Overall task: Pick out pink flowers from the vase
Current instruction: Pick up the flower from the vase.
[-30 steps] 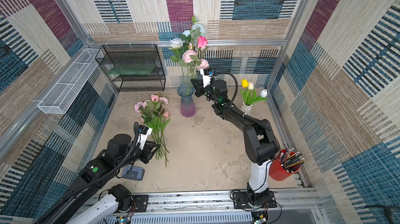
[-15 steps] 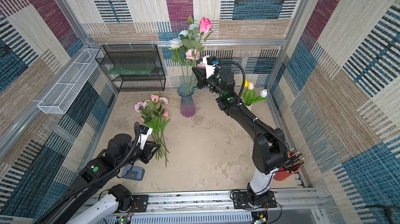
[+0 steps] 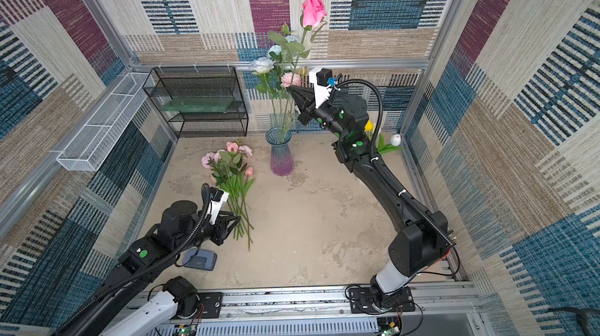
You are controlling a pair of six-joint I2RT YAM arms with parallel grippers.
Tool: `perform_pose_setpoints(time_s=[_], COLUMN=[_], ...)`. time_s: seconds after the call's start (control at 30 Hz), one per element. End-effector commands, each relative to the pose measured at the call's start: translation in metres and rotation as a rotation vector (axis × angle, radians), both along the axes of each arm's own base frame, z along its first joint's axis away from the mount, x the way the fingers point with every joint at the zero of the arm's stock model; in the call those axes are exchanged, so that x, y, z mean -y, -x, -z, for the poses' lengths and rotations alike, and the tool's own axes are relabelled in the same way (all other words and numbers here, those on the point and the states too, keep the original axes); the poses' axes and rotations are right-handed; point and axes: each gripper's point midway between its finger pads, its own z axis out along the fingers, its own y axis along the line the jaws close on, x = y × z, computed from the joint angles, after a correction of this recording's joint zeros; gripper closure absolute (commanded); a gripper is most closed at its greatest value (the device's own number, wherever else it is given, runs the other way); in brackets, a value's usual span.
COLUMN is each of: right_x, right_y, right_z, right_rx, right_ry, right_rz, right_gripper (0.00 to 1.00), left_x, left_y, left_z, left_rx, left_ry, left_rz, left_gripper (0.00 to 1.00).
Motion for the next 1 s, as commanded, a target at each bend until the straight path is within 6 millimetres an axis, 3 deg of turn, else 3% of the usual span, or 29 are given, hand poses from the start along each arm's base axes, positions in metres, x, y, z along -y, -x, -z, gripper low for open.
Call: perform_pose_setpoints(time_s=[0.0,0.13,0.23,0.43,0.63,0.8,0.97], right_x=[0.005,0.006,0.004,-0.009,-0.018,-0.020,-0.016], right_y=[0.016,0.037,0.052,0.084,0.110,0.126,0.137], right_z=[-0.020,-0.030,-0.021,0.038,0.096,0.125,0.135], right_rx=[0.037,0.045,0.007,-0.105,-0.211,-0.270,-0.285], right_ry=[-0.022,-0.025,-0.024,0.025,0.076,0.080,0.062], right_rz=[0.013,-0.003,-0.029,-0.092,-0.134,-0.176,-0.181], right_gripper=[1.00,1.00,1.00,1.00,1.00,1.00,1.00], left_x=[-0.002,-0.003,-0.002,0.006,0.024,0.047,0.084], left_y=[-0.002,-0.002,-0.001,0.002,-0.010,-0.025,-0.024], left_z=[-0.003,-0.004,-0.010,-0.032,-0.061,-0.089,-0.118], left_rx=[0.024,0.030,0.050,0.090,0.118,0.196,0.217], left_ry=[-0.021,-0.027,-0.024,0.052,0.070,0.116,0.210], left_rz=[0.002,0.002,0.020,0.044,0.103,0.175,0.359], left_gripper=[0.66,0.65,0.65,0.63,0.61,0.58,0.54])
